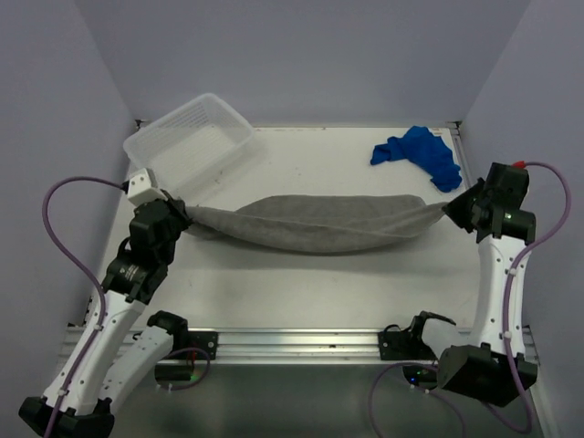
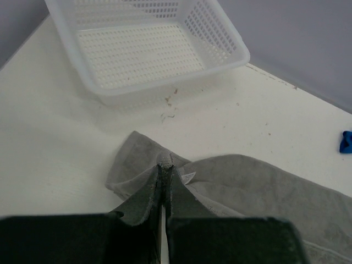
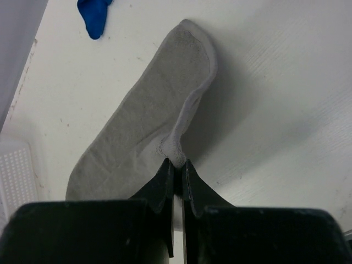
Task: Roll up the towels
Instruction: Flatten the towel, then fold the towel
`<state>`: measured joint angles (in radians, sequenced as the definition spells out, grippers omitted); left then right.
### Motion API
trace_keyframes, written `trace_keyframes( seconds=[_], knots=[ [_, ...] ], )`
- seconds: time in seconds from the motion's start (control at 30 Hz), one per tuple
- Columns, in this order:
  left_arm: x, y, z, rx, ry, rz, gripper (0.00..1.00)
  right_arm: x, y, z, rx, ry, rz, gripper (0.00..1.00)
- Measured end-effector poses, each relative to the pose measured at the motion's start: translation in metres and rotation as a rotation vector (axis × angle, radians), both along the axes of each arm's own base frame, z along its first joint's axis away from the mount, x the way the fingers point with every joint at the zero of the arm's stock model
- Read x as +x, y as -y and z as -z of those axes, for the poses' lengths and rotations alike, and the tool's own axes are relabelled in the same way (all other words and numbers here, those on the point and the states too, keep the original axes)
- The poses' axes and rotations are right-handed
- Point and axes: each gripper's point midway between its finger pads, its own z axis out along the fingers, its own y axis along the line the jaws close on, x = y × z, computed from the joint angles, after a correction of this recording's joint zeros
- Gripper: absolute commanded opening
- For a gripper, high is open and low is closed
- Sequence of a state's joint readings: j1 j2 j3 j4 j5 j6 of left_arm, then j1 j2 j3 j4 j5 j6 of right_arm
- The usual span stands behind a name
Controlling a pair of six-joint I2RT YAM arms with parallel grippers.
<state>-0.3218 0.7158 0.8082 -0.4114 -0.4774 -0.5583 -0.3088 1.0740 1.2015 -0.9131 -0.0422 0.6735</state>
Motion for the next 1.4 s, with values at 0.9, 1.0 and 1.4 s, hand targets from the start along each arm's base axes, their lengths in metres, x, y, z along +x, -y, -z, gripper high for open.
trace_keyframes(
  seconds=[0.9, 1.0, 1.4],
  knots=[
    [-0.052, -0.003, 0.126, -0.166, -0.313, -0.114, 0.0, -0.05, -0.004, 0.106, 0.035, -0.161, 0.106, 0.0],
    [-0.051, -0.004, 0.134, -0.16, -0.344, -0.132, 0.0, -0.045, 0.0, 0.111, 0.032, -0.173, 0.122, 0.0],
    [-0.035, -0.007, 0.145, -0.099, -0.403, -0.172, 0.0, -0.013, 0.022, 0.11, -0.002, -0.209, 0.175, 0.0]
  ],
)
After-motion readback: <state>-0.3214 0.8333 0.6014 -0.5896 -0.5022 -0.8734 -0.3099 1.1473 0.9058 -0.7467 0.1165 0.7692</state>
